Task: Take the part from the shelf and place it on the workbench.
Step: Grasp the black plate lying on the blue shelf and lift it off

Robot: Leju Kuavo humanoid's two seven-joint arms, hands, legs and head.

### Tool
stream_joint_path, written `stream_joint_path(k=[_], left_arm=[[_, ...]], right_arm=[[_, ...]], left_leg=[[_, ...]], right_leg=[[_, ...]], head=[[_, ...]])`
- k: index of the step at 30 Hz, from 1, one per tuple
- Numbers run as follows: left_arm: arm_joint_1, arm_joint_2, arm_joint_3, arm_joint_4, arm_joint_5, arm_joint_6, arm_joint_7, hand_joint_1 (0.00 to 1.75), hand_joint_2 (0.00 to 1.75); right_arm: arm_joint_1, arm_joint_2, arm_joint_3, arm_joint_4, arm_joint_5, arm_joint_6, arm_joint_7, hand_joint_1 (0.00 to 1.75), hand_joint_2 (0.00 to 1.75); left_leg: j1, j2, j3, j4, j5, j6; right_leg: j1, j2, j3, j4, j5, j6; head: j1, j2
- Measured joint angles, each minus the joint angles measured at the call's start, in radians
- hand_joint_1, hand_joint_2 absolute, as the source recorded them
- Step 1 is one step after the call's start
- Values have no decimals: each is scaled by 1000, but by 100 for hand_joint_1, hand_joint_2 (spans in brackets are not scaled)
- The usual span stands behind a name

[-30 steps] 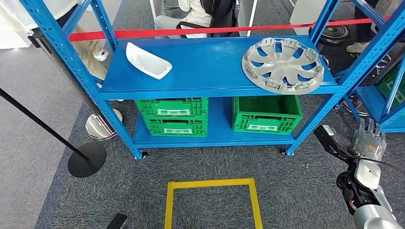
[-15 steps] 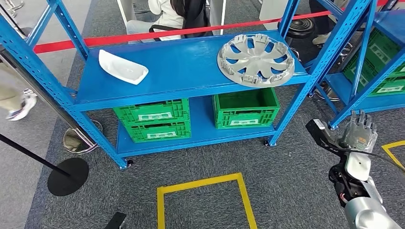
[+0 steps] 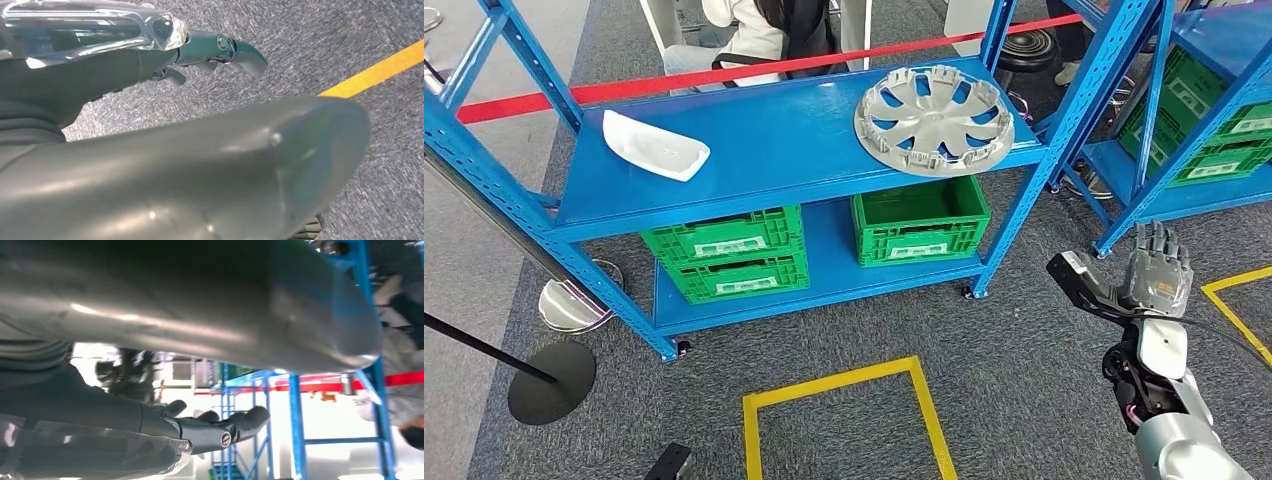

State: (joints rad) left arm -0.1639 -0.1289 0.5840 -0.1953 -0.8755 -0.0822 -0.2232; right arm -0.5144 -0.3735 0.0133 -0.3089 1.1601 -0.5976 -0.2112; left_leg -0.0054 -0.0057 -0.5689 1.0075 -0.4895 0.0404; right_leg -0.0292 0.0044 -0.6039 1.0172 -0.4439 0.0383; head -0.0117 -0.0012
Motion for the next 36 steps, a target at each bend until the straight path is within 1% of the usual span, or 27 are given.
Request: stream_joint_path(k=[1, 2, 5, 7, 10, 11, 17, 22, 26, 36], left_arm=[[0, 0, 0, 0, 0, 2, -2, 0, 0], [0, 0, 0, 0, 0, 4, -5, 0, 0], [0, 1, 0, 0, 0, 8, -8, 0, 0], [1, 1, 0, 0, 0, 9, -8, 0, 0], [1, 1, 0, 0, 0, 9, -9, 0, 0], [1, 1, 0, 0, 0, 9, -9, 0, 0], [2, 2, 0, 0, 0, 9, -19, 0, 0], [2, 3, 0, 0, -1, 10, -21, 0, 0], [3, 3, 0, 0, -3, 10, -22, 0, 0], [3, 3, 0, 0, -3, 10, -20, 0, 0]], right_arm=[[1, 4, -1, -3, -2, -4, -16, 0, 0], [1, 8, -1, -6, -4, -7, -28, 0, 0], [2, 18, -2, -12, -6, -13, -41, 0, 0], [2, 23, -3, -16, -7, -15, -42, 0, 0], [2, 26, -3, -20, -7, -16, -42, 0, 0], [2, 27, -3, -22, -7, -16, -43, 0, 0], [4, 34, -3, -29, -6, -18, -62, 0, 0], [7, 45, -1, -43, -4, -18, -98, 0, 0], [7, 60, 2, -54, 4, -21, -120, 0, 175], [-2, 105, 63, -66, 58, 9, -127, 0, 175]], left_leg=[[0, 0, 1, -3, 3, 5], [0, 0, 2, -5, 3, 6], [2, 0, 3, -10, 7, 3], [3, 0, 3, -11, 9, -4], [6, 0, 2, -12, 10, -24], [6, 0, 1, -12, 10, -28], [5, 0, -1, -9, 9, -29], [4, 0, -3, -6, 9, -28], [3, 0, -3, -6, 9, -28], [3, 0, -4, -6, 9, -28]], right_leg=[[1, 0, 0, 0, 0, -1], [2, 1, 0, 0, 0, -2], [6, 0, -1, 1, 0, -8], [7, 0, -2, 1, 0, -10], [9, 0, -4, 2, 1, -12], [9, 0, -4, 2, 1, -13], [6, 0, -4, 2, 2, -13], [5, 0, -4, 2, 2, -12], [5, 0, -5, 2, 2, -12], [5, 0, -5, 2, 2, -12]], head=[[0, 0], [-1, 0], [0, 0], [0, 0], [0, 0], [0, 0], [0, 0], [0, 0], [0, 0], [0, 0]])
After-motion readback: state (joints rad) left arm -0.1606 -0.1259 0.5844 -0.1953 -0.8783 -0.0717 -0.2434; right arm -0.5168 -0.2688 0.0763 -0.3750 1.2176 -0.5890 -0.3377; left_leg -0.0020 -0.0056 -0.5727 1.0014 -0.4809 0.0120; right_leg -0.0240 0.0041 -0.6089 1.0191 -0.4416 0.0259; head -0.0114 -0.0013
